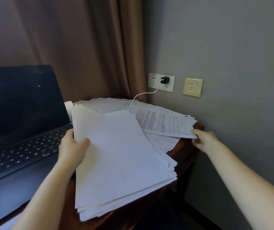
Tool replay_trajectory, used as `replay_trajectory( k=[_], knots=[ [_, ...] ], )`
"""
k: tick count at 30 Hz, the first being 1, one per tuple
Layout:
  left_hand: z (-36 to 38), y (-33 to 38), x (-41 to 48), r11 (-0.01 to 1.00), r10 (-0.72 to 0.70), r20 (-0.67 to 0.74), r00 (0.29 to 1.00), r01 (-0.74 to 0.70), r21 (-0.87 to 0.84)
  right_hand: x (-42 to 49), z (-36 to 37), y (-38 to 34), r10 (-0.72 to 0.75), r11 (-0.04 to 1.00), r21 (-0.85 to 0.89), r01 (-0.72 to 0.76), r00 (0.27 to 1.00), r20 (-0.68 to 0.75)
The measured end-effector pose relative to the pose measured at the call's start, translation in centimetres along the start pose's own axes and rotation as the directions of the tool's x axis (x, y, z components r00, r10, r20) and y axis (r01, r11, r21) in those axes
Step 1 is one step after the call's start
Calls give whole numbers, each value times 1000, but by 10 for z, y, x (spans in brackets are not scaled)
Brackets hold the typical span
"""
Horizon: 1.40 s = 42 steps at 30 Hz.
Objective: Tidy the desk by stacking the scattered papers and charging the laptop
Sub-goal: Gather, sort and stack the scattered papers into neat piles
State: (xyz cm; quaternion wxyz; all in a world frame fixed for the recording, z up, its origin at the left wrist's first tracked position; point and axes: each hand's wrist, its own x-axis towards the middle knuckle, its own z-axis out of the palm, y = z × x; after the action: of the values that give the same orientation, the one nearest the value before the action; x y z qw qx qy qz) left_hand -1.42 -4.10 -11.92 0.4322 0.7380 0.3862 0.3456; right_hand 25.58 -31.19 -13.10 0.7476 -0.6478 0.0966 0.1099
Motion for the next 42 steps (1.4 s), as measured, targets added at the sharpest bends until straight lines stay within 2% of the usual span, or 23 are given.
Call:
replay_trajectory(
  k=[4, 9, 12, 14, 17, 19, 24, 28, 31, 36, 39, 42],
  knots=[
    [-1, 3, -4, 997, 70, -56, 996, -71, -20, 3, -8, -3, 56, 992, -116, -53, 998, 25],
    [1, 1, -6, 996, 88, -77, 993, -90, -29, -5, 10, -13, 40, 950, -311, 16, 984, 172],
    [2, 1, -6, 994, 99, -101, 990, -104, -43, -4, 14, -11, -107, 935, -326, 136, 989, 106],
    [3, 3, -8, 991, 115, -134, 984, -123, -59, -3, 9, -5, -216, 940, -261, 218, 976, 35],
    [3, 4, -9, 989, 99, -186, 977, -118, -94, -15, -5, 6, -255, 967, -13, 255, 966, -50],
    [3, 3, -8, 990, 74, -194, 978, -96, -104, -29, -15, 11, -273, 956, 88, 281, 958, -87],
    [5, -2, -6, 995, -32, -197, 980, 12, -98, -63, -27, 18, -321, 910, 230, 346, 937, -141],
    [6, -1, -7, 995, -52, -186, 981, 34, -97, -90, -30, 12, -347, 876, 309, 371, 928, -133],
    [7, -1, -8, 991, -82, -170, 982, 63, -116, -117, -23, 8, -355, 880, 325, 346, 934, -33],
    [8, -2, 0, 969, -170, -111, 979, 145, -201, -169, 7, 22, -316, 940, 229, 253, 900, 299],
    [8, -1, 5, 931, -235, -71, 970, 203, -303, -189, 24, 44, -203, 977, 52, 208, 825, 528],
    [9, -6, 5, 963, -172, -62, 983, 155, -219, -194, 32, 56, -40, 985, -88, 149, 691, 722]
  ],
)
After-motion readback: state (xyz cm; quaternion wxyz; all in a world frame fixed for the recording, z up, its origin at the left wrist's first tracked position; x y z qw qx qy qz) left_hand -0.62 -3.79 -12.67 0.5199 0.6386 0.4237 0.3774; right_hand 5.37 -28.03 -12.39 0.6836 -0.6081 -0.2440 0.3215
